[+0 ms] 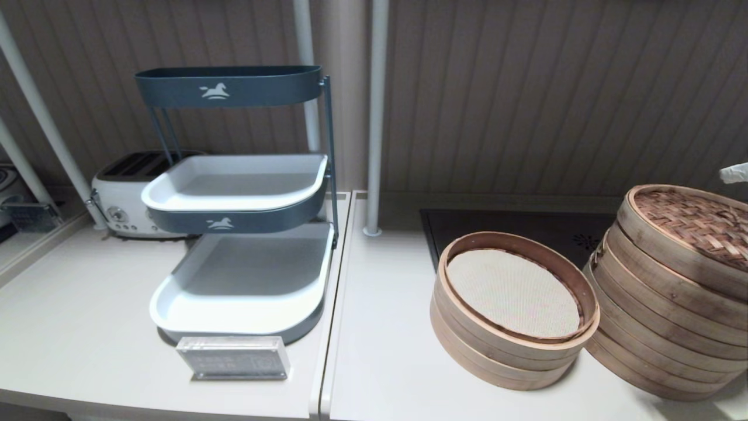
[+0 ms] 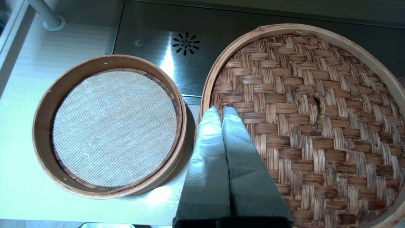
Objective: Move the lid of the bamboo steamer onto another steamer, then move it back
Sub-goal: Pick up the steamer
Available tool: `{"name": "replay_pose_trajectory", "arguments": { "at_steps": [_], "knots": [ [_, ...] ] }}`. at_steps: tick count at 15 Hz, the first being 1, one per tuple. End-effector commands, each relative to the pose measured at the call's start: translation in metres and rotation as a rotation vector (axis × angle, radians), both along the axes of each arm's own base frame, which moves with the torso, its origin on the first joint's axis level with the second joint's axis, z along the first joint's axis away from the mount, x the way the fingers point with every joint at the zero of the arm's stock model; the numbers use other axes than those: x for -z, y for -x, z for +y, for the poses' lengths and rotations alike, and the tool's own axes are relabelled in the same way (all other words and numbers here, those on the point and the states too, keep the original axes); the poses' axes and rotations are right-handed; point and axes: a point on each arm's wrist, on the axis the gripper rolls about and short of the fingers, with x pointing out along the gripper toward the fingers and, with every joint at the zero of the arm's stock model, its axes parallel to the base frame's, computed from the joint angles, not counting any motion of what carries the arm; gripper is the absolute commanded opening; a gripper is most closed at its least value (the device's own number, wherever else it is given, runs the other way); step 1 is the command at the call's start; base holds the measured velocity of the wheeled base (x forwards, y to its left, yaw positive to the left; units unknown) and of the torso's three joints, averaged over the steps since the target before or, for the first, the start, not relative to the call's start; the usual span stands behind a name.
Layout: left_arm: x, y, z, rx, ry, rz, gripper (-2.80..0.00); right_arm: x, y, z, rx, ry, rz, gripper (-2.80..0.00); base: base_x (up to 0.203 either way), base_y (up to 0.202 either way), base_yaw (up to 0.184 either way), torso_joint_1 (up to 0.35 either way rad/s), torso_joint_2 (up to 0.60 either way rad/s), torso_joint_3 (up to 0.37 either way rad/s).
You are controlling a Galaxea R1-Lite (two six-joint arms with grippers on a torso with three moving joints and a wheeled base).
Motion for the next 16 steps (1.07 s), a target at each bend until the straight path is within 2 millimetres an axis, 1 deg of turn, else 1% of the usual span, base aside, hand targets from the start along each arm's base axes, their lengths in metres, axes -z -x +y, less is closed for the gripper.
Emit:
{"name": "replay_pose_trajectory", "arguments": {
  "at_steps": [1,5,7,10,13,16],
  "knots": [
    [0.008,-0.002,0.000,0.000,0.000,0.025,-2.80,-0.001,0.003,0.003,-0.009,0.001,-0.005,-2.80,0.000,0.000,0.000,0.000,0.00,0.000],
    [0.008,-0.002,0.000,0.000,0.000,0.025,-2.80,-0.005,0.003,0.002,-0.001,-0.001,-0.019,-2.80,0.000,0.000,0.000,0.000,0.00,0.000],
    [0.008,-0.002,0.000,0.000,0.000,0.025,-2.80,-0.008,-0.001,-0.001,0.008,0.000,-0.027,-2.80,0.000,0.000,0.000,0.000,0.00,0.000],
    [0.008,-0.002,0.000,0.000,0.000,0.025,-2.80,-0.005,-0.019,-0.010,0.023,-0.005,-0.010,-2.80,0.000,0.000,0.000,0.000,0.00,0.000],
    [0.008,-0.002,0.000,0.000,0.000,0.025,-2.80,-0.003,-0.033,-0.025,0.057,-0.008,-0.001,-2.80,0.000,0.000,0.000,0.000,0.00,0.000],
    [0.008,-0.002,0.000,0.000,0.000,0.025,-2.80,0.007,-0.055,-0.040,0.075,-0.022,0.031,-2.80,0.000,0.000,0.000,0.000,0.00,0.000]
  ]
}}
